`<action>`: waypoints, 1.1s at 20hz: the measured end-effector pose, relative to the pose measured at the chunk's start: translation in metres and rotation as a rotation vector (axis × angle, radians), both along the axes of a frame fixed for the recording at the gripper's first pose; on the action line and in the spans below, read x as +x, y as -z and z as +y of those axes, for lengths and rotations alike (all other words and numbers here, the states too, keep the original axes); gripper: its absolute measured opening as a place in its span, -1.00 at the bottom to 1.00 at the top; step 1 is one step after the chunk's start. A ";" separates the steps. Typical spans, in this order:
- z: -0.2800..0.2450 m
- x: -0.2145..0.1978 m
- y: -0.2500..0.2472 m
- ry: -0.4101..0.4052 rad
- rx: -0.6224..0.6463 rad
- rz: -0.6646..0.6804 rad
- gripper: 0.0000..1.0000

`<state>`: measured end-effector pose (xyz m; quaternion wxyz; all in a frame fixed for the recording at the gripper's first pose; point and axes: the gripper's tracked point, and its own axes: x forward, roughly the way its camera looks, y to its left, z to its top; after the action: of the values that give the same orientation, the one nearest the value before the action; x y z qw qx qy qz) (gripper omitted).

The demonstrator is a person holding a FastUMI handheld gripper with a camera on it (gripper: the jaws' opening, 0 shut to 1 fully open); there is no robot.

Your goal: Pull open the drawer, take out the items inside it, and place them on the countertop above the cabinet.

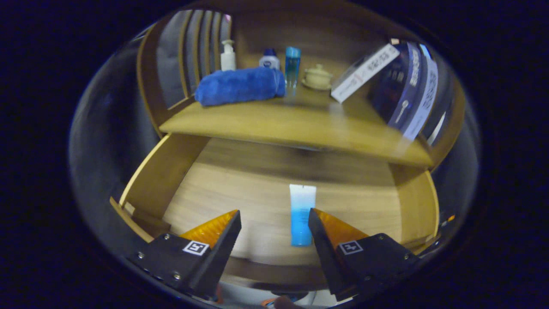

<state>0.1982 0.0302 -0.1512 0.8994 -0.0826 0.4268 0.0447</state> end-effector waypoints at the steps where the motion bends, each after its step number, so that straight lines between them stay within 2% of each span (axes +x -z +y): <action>1: -0.003 0.003 0.004 0.031 0.007 0.039 0.87; 6: -0.022 0.027 0.034 0.155 0.019 0.226 0.89; 9: -0.027 0.017 0.046 0.191 0.018 0.386 0.71; 10: -0.027 0.013 0.048 0.194 0.016 0.438 0.71; 14: -0.031 0.028 0.046 0.274 0.036 0.460 0.70; 16: -0.038 0.028 0.052 0.269 -0.020 0.467 0.69; 17: -0.046 0.027 0.048 0.265 -0.066 0.481 0.46; 19: -0.046 0.028 0.046 0.236 -0.076 0.454 0.00; 22: -0.035 0.025 0.046 0.176 -0.023 0.424 -0.22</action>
<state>0.2229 -0.0049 -0.1969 0.7891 -0.0440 0.6123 -0.0221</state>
